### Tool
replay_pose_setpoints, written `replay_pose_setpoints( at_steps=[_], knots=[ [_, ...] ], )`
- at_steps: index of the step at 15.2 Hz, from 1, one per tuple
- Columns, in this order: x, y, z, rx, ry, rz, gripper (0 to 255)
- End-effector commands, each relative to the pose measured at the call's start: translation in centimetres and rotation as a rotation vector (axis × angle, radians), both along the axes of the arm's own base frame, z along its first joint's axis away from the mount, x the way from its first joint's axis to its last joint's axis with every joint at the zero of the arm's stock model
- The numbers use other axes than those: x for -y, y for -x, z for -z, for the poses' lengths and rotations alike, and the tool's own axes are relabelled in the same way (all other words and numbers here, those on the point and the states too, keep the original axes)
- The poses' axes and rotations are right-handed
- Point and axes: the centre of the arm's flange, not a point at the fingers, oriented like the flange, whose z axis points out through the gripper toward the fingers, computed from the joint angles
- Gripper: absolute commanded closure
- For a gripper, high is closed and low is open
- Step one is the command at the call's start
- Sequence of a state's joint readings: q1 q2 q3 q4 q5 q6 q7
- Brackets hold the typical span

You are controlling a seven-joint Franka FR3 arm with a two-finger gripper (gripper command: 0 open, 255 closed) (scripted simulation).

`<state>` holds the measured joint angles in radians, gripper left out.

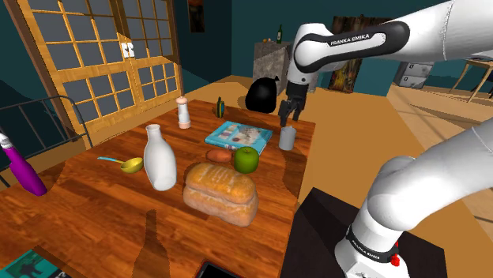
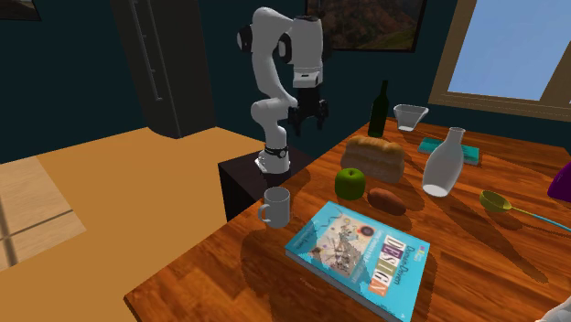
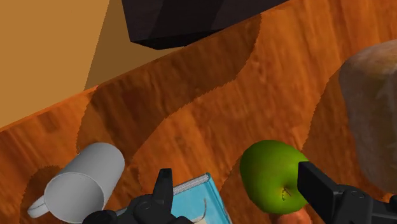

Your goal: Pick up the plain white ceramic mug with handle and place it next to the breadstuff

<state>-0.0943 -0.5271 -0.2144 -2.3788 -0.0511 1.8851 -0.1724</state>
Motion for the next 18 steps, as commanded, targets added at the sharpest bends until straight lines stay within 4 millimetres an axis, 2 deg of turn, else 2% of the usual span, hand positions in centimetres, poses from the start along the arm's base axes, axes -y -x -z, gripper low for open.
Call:
replay_pose_setpoints(
  at_steps=[1,14,18],
  knots=[
    [1.9,-1.1,1.3,0.005,0.009,0.004,0],
    [14.4,-7.4,9.8,0.029,0.061,0.032,0],
    [14.6,-7.6,11.5,0.029,0.062,0.033,0]
  ],
)
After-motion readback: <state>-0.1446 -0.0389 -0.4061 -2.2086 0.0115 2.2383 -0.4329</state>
